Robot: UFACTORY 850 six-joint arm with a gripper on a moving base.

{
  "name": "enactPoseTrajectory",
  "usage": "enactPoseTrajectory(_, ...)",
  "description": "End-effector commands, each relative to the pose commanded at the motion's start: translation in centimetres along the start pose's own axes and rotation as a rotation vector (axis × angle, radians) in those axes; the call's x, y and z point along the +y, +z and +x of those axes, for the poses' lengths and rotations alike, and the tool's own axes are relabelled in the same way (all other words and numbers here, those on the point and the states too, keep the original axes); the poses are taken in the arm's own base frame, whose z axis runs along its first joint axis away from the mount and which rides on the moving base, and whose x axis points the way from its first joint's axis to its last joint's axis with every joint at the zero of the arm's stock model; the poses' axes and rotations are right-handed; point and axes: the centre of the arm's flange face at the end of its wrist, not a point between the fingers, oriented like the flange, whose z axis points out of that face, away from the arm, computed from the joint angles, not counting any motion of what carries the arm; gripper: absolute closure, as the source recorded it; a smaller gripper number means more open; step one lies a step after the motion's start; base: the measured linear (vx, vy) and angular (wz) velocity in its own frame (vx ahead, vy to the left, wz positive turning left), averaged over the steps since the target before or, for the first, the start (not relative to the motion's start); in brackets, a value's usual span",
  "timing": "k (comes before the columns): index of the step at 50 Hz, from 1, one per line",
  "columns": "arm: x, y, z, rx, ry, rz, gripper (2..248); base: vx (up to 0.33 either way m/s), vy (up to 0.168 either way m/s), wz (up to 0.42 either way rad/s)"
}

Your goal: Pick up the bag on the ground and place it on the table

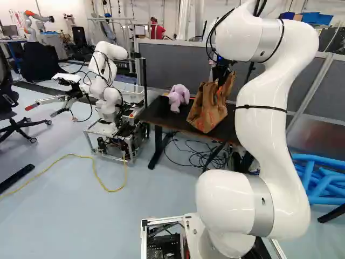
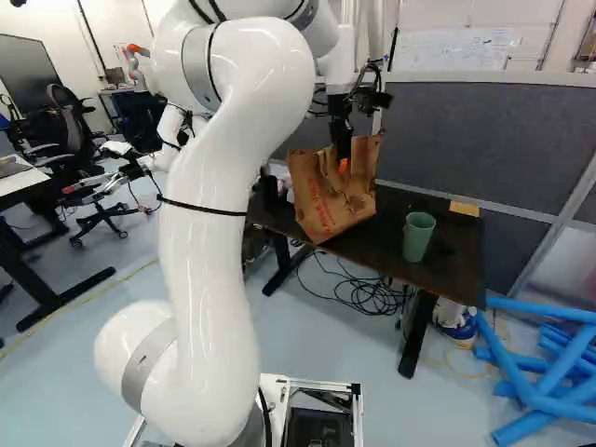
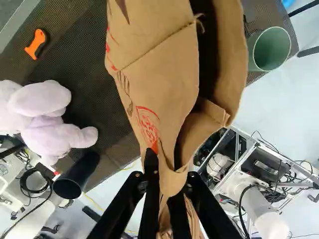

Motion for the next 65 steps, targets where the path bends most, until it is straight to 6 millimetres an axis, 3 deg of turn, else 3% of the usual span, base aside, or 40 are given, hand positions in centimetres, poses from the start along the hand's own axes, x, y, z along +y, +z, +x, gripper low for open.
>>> enactPoseTrajectory(34,-4.0,5.1,3.2,-0.005,-0.004,-0.005,225,0.000,0.000,0.000)
enactPoseTrajectory(59,-4.2,5.5,3.3,-0.007,-0.005,-0.007,225,0.000,0.000,0.000)
enactPoseTrajectory(60,-4.2,5.5,3.3,-0.007,-0.005,-0.007,211,0.000,0.000,0.000)
enactPoseTrajectory(64,-4.2,5.5,3.3,-0.007,-0.005,-0.007,211,0.000,0.000,0.000)
enactPoseTrajectory(65,-4.2,5.5,3.3,-0.007,-0.005,-0.007,178,0.000,0.000,0.000)
